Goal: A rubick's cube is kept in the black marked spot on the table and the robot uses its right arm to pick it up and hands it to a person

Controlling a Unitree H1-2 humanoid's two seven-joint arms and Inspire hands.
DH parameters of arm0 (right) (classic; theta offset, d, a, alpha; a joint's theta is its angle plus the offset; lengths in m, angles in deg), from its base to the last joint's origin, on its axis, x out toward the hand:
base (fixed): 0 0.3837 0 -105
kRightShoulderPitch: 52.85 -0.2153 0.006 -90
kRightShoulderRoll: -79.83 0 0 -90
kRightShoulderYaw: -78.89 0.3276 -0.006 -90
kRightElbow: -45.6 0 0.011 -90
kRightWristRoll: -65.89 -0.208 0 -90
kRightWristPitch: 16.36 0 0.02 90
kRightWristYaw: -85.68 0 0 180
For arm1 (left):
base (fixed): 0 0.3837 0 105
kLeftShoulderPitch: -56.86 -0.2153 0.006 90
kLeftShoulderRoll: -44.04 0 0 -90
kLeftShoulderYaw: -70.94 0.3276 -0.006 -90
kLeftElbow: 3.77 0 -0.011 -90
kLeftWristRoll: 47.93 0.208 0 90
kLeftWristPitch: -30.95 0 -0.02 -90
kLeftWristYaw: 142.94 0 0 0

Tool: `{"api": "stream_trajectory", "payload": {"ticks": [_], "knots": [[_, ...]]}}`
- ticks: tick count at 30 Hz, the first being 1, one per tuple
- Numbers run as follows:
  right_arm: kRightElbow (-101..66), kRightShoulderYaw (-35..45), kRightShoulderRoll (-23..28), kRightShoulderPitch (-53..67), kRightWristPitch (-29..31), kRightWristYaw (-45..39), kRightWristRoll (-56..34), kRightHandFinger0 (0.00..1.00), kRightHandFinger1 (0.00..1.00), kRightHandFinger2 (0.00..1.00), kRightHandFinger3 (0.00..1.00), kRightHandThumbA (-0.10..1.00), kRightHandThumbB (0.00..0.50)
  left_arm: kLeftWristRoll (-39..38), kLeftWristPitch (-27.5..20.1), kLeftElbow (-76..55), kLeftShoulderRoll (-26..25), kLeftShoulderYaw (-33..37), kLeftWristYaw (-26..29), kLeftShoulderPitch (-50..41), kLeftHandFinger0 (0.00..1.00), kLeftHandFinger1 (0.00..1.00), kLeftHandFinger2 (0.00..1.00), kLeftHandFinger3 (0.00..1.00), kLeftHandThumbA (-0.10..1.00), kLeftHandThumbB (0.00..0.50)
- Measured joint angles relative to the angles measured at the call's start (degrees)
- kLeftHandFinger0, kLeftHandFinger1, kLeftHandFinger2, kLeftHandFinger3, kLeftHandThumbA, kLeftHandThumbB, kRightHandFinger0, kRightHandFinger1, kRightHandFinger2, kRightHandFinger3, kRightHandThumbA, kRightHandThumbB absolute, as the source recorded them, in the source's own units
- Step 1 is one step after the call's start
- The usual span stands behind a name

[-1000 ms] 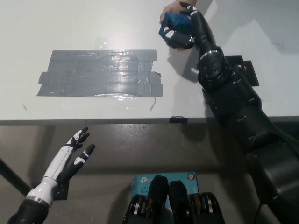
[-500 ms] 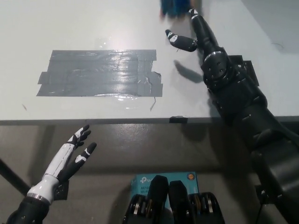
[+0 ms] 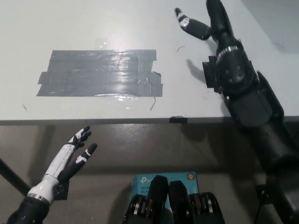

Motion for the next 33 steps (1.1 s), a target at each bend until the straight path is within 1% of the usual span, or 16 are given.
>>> {"api": "stream_trajectory", "payload": {"ticks": [2,6,7,9,12,13,14,15,17,18,21,24,26,28,30,33], "knots": [[-3.9,0.6,0.1,2.8,-0.7,-0.2,-0.2,1.00,1.00,1.00,1.00,0.70,0.289,0.0,0.0,0.3,0.0,0.0,0.0,0.0,1.00,1.00,1.00,1.00,0.93,0.146],[-9.7,1.1,0.5,7.3,-1.7,-0.4,-0.6,1.00,1.00,1.00,1.00,0.70,0.199,0.0,0.1,0.8,0.0,0.0,0.0,0.0,1.00,1.00,1.00,1.00,0.92,0.128],[-13.1,1.3,0.9,10.0,-2.1,-0.5,-1.0,1.00,1.00,1.00,1.00,0.70,0.196,0.0,0.1,1.0,0.0,0.0,0.0,0.0,1.00,1.00,1.00,1.00,0.92,0.127],[-16.5,1.5,1.3,13.1,-2.4,-0.7,-1.4,1.00,1.00,1.00,1.00,0.65,0.159,0.0,0.2,1.2,0.0,0.0,0.0,0.0,1.00,1.00,1.00,1.00,0.92,0.125],[-20.7,1.8,1.9,16.9,-3.0,-1.0,-1.8,1.00,1.00,1.00,1.00,0.63,0.160,0.0,0.3,1.4,0.0,0.0,0.0,0.0,1.00,1.00,1.00,1.00,0.91,0.120],[-21.4,1.9,2.0,17.5,-3.1,-1.1,-1.9,1.00,1.00,1.00,1.00,0.60,0.139,0.0,0.3,1.4,0.0,0.0,0.0,0.0,1.00,1.00,1.00,1.00,0.91,0.116],[-24.1,2.2,2.3,20.1,-3.3,-1.2,-2.2,1.00,1.00,1.00,1.00,0.60,0.139,0.0,0.3,1.5,0.0,0.0,0.0,0.0,1.00,1.00,1.00,1.00,0.91,0.116],[-25.1,2.3,2.6,21.5,-3.5,-1.4,-2.4,1.00,1.00,1.00,1.00,0.61,0.179,0.0,0.3,1.7,0.0,0.0,0.0,0.0,1.00,1.00,1.00,1.00,0.91,0.115],[-28.1,2.9,3.0,24.1,-3.7,-1.5,-2.9,0.98,1.00,1.00,1.00,0.65,0.195,0.0,0.3,1.9,0.0,0.1,0.0,0.1,1.00,1.00,1.00,1.00,0.90,0.111],[-30.9,3.6,3.4,26.3,-3.8,-1.6,-3.6,0.90,0.96,1.00,1.00,0.61,0.153,0.0,0.3,2.2,0.0,0.1,0.0,0.1,1.00,1.00,1.00,1.00,0.88,0.110],[-36.2,4.8,4.1,31.2,-4.0,-2.0,-5.1,0.84,0.93,1.00,1.00,0.58,0.132,0.0,0.3,3.0,0.0,0.1,0.0,0.1,1.00,1.00,1.00,1.00,0.88,0.112],[-41.8,6.3,4.6,35.6,-3.8,-2.8,-7.5,0.83,0.90,1.00,1.00,0.60,0.148,0.0,0.3,3.4,0.0,0.0,0.0,0.1,1.00,1.00,1.00,1.00,0.88,0.116],[-45.5,7.2,4.9,38.5,-2.7,-3.8,-10.0,0.85,0.90,1.00,1.00,0.63,0.180,0.0,0.1,3.5,0.0,-0.1,0.0,0.0,1.00,1.00,1.00,1.00,0.88,0.105],[-46.1,7.4,5.0,40.3,-1.0,-5.0,-11.7,0.86,0.91,1.00,1.00,0.60,0.199,0.0,-0.2,3.4,0.0,-0.3,0.1,0.0,1.00,1.00,1.00,1.00,0.88,0.107],[-45.1,7.4,4.9,41.2,-0.2,-5.8,-12.6,0.82,0.89,1.00,1.00,0.56,0.194,0.0,-0.4,3.4,0.0,-0.3,0.1,0.0,1.00,1.00,1.00,1.00,0.88,0.111],[-39.0,7.1,4.4,42.7,1.3,-7.8,-14.1,0.78,0.87,1.00,1.00,0.57,0.204,0.1,-0.9,3.4,0.0,-0.3,0.1,-0.2,1.00,1.00,1.00,1.00,0.88,0.106]]}}
